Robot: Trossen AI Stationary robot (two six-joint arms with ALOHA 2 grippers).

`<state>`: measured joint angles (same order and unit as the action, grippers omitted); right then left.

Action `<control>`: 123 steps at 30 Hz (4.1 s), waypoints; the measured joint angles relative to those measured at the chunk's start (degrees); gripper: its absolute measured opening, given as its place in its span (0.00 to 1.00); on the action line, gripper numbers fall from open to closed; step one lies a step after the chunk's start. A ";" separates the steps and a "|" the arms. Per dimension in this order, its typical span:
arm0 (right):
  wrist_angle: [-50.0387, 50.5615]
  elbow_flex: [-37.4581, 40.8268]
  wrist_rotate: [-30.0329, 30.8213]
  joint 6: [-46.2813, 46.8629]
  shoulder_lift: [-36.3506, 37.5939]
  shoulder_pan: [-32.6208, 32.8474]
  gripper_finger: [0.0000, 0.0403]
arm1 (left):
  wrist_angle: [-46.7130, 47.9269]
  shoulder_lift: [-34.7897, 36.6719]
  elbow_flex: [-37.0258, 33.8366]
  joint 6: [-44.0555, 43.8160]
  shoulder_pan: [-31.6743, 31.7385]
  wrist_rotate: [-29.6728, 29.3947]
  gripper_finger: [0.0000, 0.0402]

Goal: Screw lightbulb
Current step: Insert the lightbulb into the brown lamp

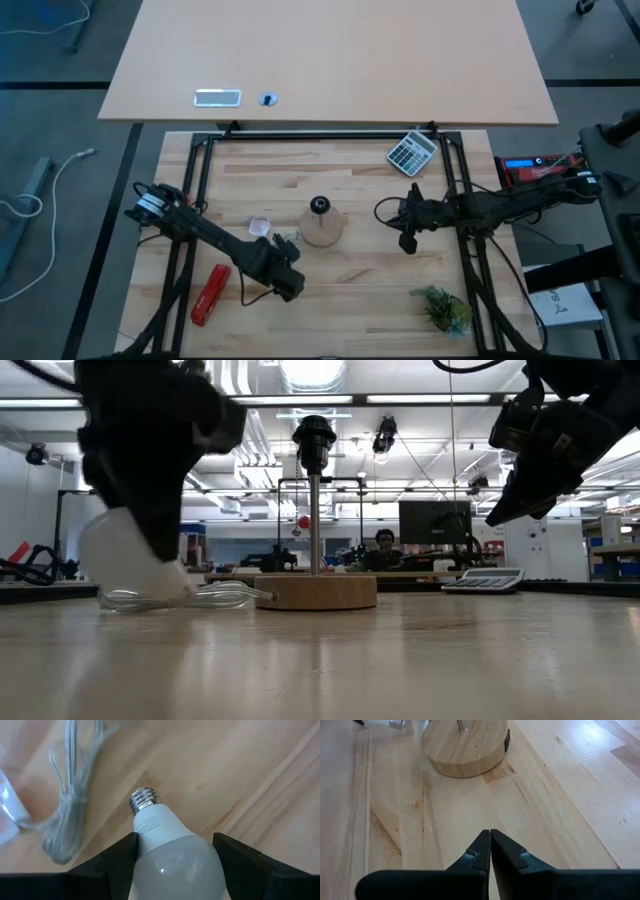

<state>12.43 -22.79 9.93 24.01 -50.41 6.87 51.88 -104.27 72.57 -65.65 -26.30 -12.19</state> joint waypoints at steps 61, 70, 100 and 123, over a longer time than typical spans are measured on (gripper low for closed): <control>0.54 3.37 0.13 3.48 -0.05 0.01 0.02 | -16.18 0.17 -9.27 -1.08 1.36 -2.46 0.38; 0.54 3.37 0.13 3.37 -0.04 0.00 0.02 | -19.54 0.13 -9.09 5.34 1.44 -0.17 0.35; -4.53 3.34 -3.04 2.14 0.17 0.06 0.02 | -14.97 0.07 11.89 46.89 -6.82 -40.99 0.33; -12.88 3.30 -10.74 3.05 0.16 0.13 0.02 | -16.27 -5.47 15.66 120.49 -4.62 -51.33 0.33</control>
<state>-0.46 -19.49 -0.81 27.06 -50.25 7.01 35.61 -109.74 88.23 54.84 -30.93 -63.52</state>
